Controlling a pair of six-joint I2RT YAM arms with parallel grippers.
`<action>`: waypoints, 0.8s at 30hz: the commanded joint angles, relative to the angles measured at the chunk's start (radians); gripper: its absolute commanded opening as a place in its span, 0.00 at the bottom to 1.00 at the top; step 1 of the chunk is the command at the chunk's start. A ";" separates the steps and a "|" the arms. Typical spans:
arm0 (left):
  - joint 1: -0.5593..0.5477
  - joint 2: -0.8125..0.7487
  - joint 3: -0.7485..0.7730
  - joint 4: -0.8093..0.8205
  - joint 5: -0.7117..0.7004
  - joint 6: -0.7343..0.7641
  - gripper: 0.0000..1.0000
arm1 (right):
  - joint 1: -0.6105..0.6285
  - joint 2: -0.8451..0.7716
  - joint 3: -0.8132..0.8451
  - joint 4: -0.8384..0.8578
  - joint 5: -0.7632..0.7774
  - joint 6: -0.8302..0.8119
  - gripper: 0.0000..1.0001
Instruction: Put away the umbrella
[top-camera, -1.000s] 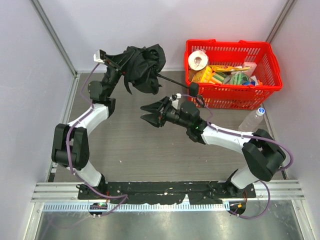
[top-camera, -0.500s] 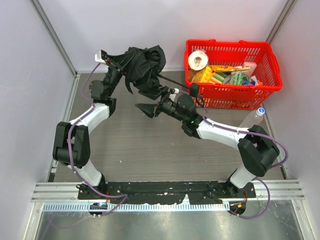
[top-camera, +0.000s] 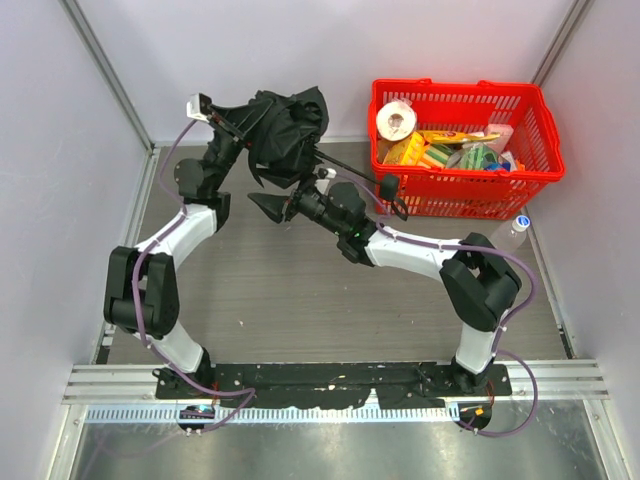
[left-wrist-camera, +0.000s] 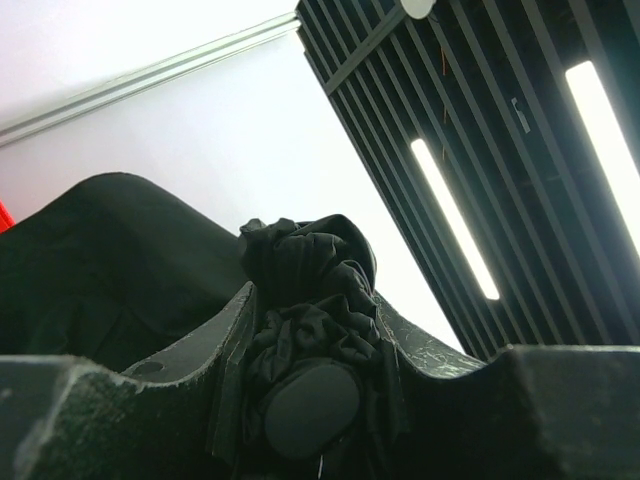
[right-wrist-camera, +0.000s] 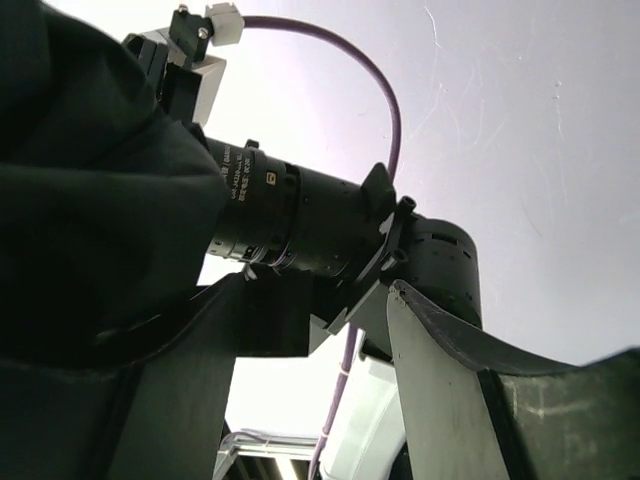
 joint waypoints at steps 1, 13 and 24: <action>-0.006 -0.071 -0.001 0.272 -0.003 0.012 0.00 | 0.015 0.005 0.046 0.100 0.090 0.603 0.63; -0.027 -0.051 -0.013 0.272 0.002 0.058 0.00 | 0.038 -0.050 0.023 0.103 0.180 0.632 0.63; -0.029 -0.024 -0.019 0.273 0.003 0.114 0.00 | 0.063 -0.069 -0.013 0.178 0.235 0.655 0.63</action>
